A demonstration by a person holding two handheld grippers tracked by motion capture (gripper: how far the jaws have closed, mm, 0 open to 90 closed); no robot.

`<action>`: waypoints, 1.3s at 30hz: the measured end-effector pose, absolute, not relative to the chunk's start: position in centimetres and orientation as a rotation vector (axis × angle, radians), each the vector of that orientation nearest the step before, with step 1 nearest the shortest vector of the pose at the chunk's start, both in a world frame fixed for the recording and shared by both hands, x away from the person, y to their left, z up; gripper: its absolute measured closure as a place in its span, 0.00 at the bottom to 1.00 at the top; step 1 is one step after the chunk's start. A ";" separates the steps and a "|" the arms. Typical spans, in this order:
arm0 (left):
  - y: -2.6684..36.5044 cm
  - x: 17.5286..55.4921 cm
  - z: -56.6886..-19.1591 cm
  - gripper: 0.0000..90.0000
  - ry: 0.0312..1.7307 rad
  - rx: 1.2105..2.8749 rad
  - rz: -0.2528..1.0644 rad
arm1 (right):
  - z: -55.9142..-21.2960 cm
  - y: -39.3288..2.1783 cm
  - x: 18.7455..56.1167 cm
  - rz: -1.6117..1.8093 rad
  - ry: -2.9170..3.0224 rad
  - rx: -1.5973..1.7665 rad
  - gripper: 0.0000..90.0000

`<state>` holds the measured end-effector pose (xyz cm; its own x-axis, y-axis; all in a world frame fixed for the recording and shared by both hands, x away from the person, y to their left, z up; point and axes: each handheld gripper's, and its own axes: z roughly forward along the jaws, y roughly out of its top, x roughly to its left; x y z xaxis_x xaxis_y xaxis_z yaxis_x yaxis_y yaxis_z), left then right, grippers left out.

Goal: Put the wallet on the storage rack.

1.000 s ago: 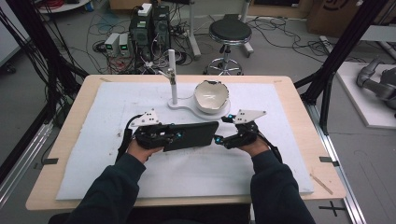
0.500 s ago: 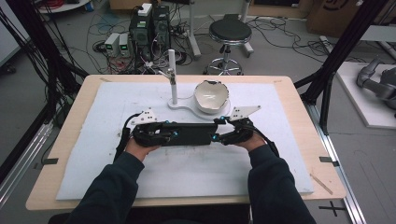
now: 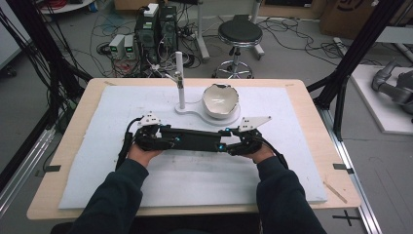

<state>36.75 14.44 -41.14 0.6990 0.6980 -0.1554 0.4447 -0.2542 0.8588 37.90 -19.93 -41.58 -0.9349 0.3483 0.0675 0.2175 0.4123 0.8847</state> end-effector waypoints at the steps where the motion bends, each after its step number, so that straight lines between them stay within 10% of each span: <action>1: 14.5 36.8 -41.2 0.38 0.895 1.900 0.314 | -41.7 -19.7 38.0 1.557 2.526 0.510 0.52; 10: 14.4 37.2 -41.6 0.35 0.924 1.887 0.308 | -42.0 -19.4 38.6 1.555 2.491 0.536 0.78; 20: 14.4 37.2 -41.7 0.34 0.908 1.886 0.292 | -42.6 -18.2 38.0 1.539 2.528 0.464 0.65; 39: 20.4 34.6 -40.3 0.37 0.949 1.698 0.473 | -40.6 -24.1 36.6 1.571 2.360 0.635 0.80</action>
<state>34.63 20.41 -40.29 0.6024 0.7847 -0.1463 0.3555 -0.0996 0.9294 36.59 -24.06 -40.63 -0.8779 0.4769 0.0430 0.2237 0.3291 0.9174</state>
